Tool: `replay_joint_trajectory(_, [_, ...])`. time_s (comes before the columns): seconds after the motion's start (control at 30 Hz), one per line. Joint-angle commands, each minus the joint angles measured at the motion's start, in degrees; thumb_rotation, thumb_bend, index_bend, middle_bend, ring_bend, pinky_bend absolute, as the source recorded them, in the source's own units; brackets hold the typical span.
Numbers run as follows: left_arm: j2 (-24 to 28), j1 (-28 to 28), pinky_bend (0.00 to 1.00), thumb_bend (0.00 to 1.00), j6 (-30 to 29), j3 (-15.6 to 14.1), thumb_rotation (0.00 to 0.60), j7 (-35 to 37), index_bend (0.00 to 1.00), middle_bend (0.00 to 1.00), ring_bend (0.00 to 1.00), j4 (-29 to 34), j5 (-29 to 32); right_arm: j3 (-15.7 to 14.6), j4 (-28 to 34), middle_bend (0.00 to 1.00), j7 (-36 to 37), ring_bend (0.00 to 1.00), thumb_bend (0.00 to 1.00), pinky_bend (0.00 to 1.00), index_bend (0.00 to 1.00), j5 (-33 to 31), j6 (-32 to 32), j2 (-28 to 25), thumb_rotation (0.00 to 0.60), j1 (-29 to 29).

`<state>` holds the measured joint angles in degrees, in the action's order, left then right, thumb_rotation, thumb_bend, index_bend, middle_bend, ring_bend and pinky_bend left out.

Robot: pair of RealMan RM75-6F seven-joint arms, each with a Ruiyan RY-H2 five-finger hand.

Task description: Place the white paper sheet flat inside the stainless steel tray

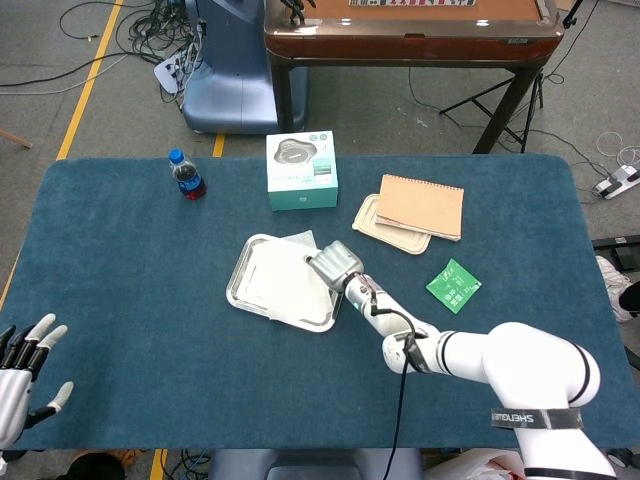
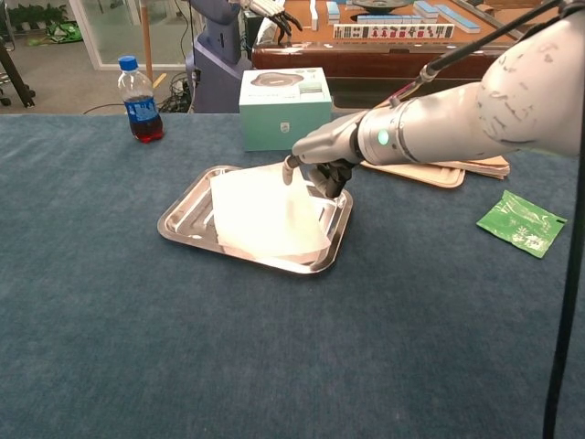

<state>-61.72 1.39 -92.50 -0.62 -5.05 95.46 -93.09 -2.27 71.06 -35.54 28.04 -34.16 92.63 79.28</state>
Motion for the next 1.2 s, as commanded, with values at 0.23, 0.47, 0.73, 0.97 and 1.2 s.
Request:
replay_joint_trajectory(0.23, [0.04,0.29,0.00,0.24,-0.16,0.08,0.600,0.28,0.17,0.09,0.10,-0.31,0.74,0.54,-8.31,1.00,-0.40,1.00,1.00,1.00,0.19,-1.63,1.68,5.34,0.600,1.20])
replay_joint_trajectory(0.47, [0.14,0.76,0.00,0.24,-0.50,0.05,0.600,0.38,0.17,0.09,0.10,-0.47,1.34,1.08,-15.34,1.00,-0.50,1.00,1.00,1.00,0.19,-1.80,4.54,9.73,0.600,2.10])
replay_joint_trajectory(0.73, [-0.16,1.18,0.00,0.24,-0.79,0.03,0.600,0.44,0.17,0.09,0.10,-0.78,1.81,2.34,-19.41,1.00,0.70,1.00,1.00,1.00,0.19,1.20,6.65,12.53,0.600,2.51])
replay_joint_trajectory(0.97, [-0.22,1.26,0.00,0.24,-0.84,0.12,0.600,0.26,0.17,0.09,0.10,-0.70,1.93,3.71,-20.66,1.00,3.04,1.00,1.00,1.00,0.19,6.04,7.83,13.76,0.600,2.15])
replay_joint_trajectory(1.2, [-0.12,1.53,0.00,0.24,-1.08,0.17,0.600,0.23,0.17,0.09,0.10,-0.65,2.19,5.51,-16.72,1.00,6.26,1.00,1.00,1.00,0.19,12.76,6.08,11.80,0.600,0.78])
